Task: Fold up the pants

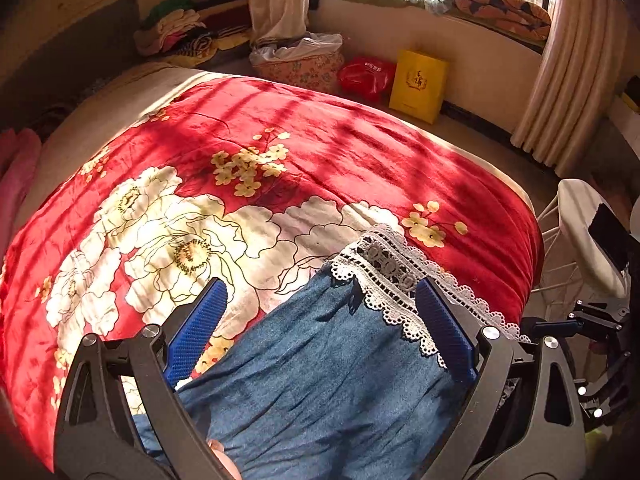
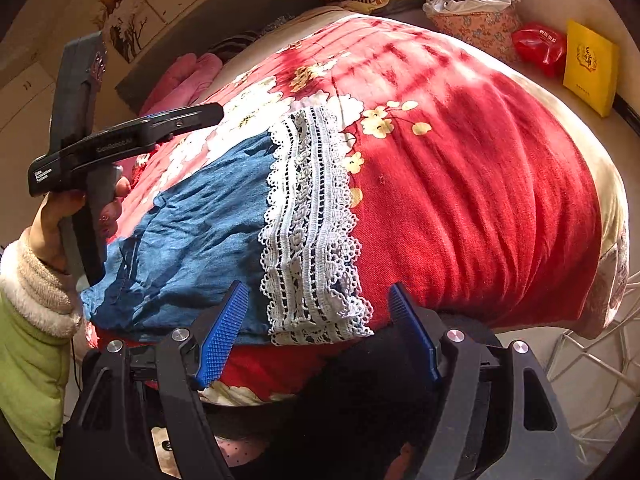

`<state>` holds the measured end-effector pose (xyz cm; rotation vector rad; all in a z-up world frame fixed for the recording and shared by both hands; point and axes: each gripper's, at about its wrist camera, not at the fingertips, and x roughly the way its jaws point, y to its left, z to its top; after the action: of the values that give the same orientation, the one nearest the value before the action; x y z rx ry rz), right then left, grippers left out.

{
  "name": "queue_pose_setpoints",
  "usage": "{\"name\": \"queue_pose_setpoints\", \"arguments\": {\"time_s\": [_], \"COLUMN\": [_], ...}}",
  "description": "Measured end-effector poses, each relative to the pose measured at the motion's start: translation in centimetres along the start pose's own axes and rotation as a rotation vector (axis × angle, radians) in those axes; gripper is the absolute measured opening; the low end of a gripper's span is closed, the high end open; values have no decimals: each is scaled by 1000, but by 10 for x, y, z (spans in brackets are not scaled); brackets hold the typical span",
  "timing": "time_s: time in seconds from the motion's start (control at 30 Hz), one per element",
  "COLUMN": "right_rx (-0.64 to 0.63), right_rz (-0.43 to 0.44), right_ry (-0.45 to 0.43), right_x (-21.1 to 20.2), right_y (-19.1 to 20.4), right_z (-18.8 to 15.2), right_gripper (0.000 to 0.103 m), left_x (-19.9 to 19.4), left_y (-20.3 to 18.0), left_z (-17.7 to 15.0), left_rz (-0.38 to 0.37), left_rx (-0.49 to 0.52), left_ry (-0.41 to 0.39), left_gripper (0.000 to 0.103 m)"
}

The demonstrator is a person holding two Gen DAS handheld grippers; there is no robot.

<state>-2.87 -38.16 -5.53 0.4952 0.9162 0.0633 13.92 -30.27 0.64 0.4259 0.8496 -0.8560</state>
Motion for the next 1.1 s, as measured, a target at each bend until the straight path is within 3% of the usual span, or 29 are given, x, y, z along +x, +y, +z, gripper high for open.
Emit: {"name": "queue_pose_setpoints", "arguments": {"time_s": [0.3,0.37,0.43,0.53,0.67,0.8,0.87,0.93,0.97,1.1], "right_rx": [91,109,105,118,124,129,112,89,81,58], "right_rz": [34,34,6,6,33,34,32,47,51,52], "right_ry": [55,56,55,49,47,54,55,39,30,-9], "right_x": [26,27,28,25,20,23,24,24,22,12], "right_y": [-10,-13,-13,-16,-15,-14,-9,-4,-2,7], "right_z": [0,1,1,1,-3,-3,-3,-2,-2,1], "right_gripper": [73,70,58,47,43,42,41,26,25,23], "left_x": [57,64,71,75,82,84,84,83,81,67], "left_y": [25,30,31,24,8,1,-3,-5,-5,1], "left_z": [6,5,3,2,0,-2,-4,-5,-4,1], "left_rz": [-131,-158,-209,-257,-263,-313,-306,-290,-287,-287], "left_rx": [-17,-30,-44,-29,27,45,61,72,71,65], "left_ry": [104,122,134,139,170,198,212,215,210,157], "left_gripper": [88,88,87,80,68,41,33,23,18,13]}}
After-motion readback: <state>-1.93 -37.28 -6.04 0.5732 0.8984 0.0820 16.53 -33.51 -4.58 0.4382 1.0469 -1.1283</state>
